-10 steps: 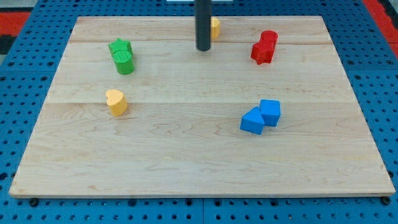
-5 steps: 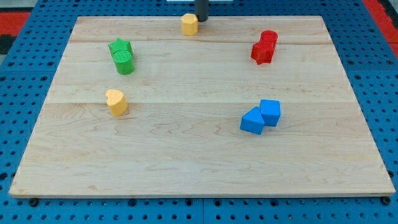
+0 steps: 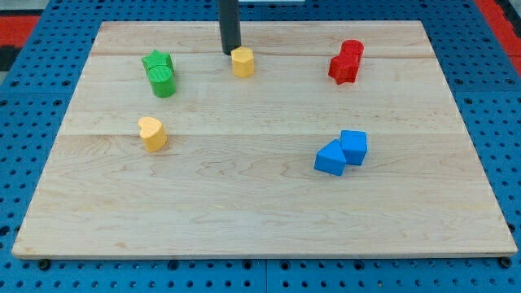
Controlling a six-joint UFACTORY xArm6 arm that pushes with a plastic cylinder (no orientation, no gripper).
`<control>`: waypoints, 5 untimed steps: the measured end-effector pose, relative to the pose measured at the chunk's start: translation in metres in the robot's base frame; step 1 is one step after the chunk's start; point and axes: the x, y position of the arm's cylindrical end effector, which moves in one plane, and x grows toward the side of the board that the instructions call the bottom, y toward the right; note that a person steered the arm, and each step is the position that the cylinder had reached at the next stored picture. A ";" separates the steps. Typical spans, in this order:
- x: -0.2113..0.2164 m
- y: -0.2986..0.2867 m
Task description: Move yellow hexagon towards the center
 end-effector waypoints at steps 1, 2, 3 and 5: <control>0.003 0.016; 0.008 0.030; 0.023 0.055; 0.069 0.066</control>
